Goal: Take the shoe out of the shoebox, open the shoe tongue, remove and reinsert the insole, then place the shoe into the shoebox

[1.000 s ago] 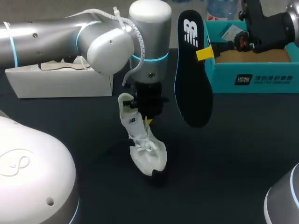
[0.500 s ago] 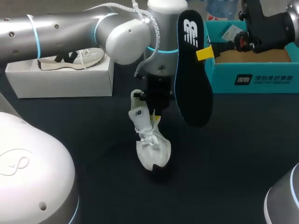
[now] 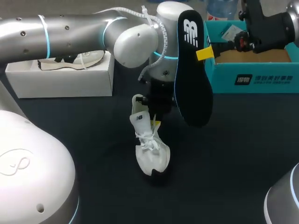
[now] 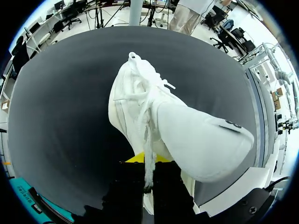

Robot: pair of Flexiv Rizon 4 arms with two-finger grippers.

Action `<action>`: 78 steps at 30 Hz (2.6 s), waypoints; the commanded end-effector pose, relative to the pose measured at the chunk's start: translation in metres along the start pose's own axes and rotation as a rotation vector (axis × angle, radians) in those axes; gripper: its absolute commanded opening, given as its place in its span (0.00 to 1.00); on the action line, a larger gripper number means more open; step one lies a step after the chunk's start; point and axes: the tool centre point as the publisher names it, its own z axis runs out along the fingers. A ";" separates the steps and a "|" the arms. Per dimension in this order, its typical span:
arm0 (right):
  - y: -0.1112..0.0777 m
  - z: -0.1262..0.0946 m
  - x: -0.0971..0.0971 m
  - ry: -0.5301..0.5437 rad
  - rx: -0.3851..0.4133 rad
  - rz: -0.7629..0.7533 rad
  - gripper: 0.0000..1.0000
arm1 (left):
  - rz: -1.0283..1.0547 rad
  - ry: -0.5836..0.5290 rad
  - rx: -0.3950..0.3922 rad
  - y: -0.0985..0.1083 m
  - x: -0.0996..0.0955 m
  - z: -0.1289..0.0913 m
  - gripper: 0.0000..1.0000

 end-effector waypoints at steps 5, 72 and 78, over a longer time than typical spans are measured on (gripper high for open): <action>0.001 0.001 -0.001 0.000 0.002 0.001 0.00 | 0.070 0.016 0.026 0.000 -0.012 0.006 0.00; 0.001 0.001 -0.001 0.000 0.002 0.001 0.00 | 0.070 -0.694 -0.034 0.006 -0.008 -0.106 1.00; 0.003 -0.015 -0.008 0.048 -0.069 0.069 0.00 | 0.048 -0.877 -0.096 0.000 -0.014 -0.133 1.00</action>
